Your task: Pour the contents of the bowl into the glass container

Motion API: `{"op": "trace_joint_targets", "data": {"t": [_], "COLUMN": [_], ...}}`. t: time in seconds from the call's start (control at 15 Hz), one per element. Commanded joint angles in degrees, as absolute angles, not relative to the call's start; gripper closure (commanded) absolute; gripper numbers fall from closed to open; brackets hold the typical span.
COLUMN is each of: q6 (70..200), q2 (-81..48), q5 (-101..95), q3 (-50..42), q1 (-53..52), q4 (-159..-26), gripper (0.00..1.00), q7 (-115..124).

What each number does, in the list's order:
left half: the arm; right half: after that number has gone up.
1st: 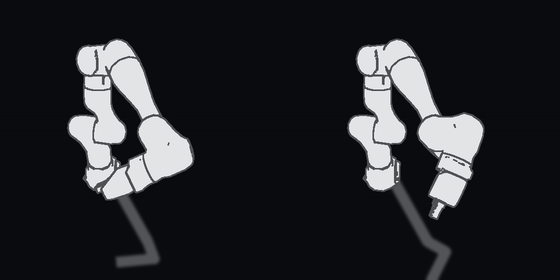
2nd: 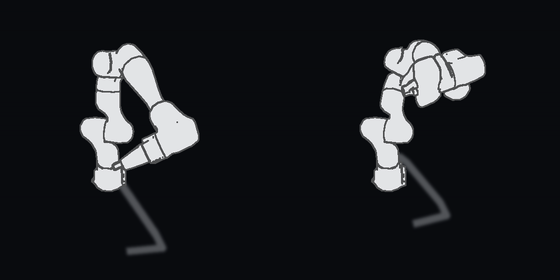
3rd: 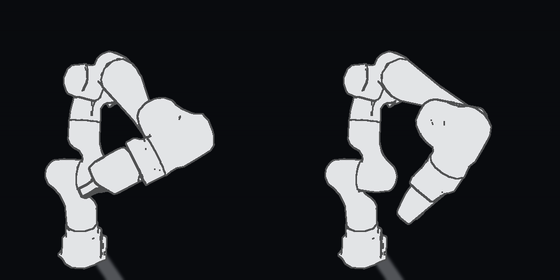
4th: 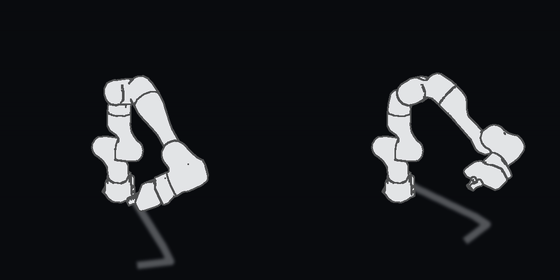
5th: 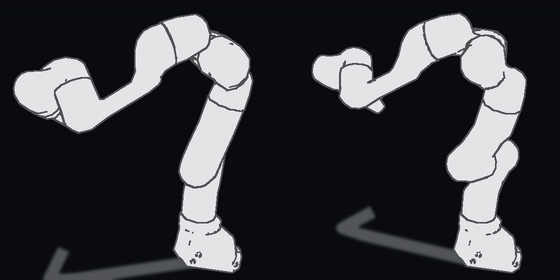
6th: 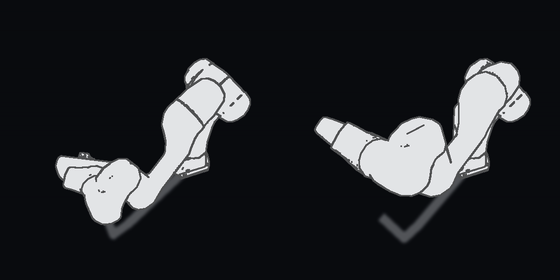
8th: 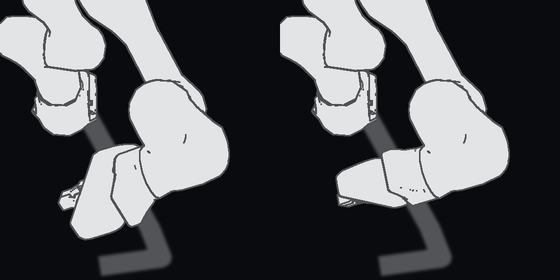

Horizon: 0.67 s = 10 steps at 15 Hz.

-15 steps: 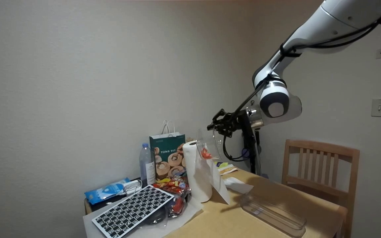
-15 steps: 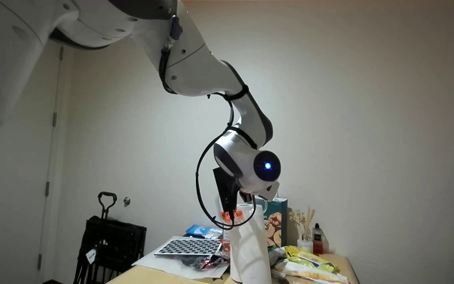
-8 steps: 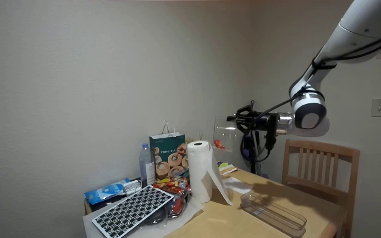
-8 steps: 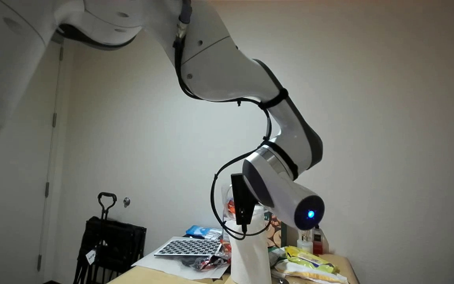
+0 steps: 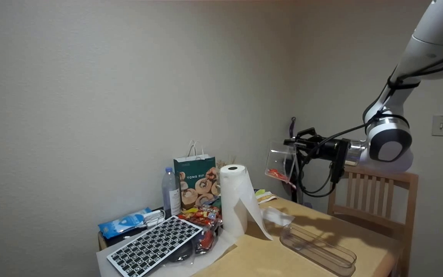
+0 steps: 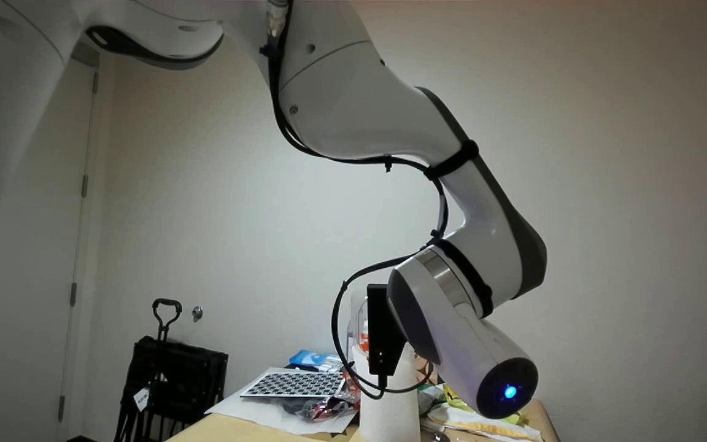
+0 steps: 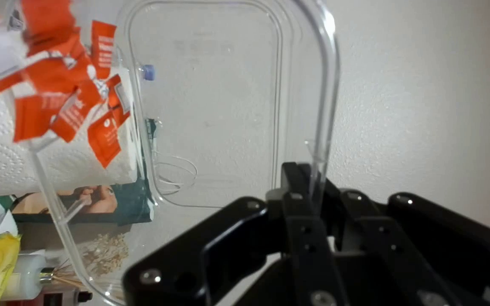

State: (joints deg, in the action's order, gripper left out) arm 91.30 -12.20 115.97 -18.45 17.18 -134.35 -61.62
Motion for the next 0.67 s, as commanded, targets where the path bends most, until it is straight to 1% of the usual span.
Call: {"op": "trace_joint_targets", "data": {"t": [0.0, 0.13, 0.2, 0.53, 0.6], "q6": [89.8, 93.7, 91.8, 92.7, 92.7], "q2": [-9.6, -10.0, -11.8, -11.8, -11.8], "q5": [116.1, 119.0, 116.5, 116.8, 116.8], "q3": [-19.3, -19.0, -19.3, -19.2, -19.2], "q1": [17.7, 16.8, 17.2, 17.0, 17.0], "q4": [-138.2, -138.3, -136.4, -136.8, -136.8], "gripper": [0.98, 0.98, 0.93, 0.93, 0.98], "q7": [-62.5, -62.2, -61.6, -61.6, -61.6]}}
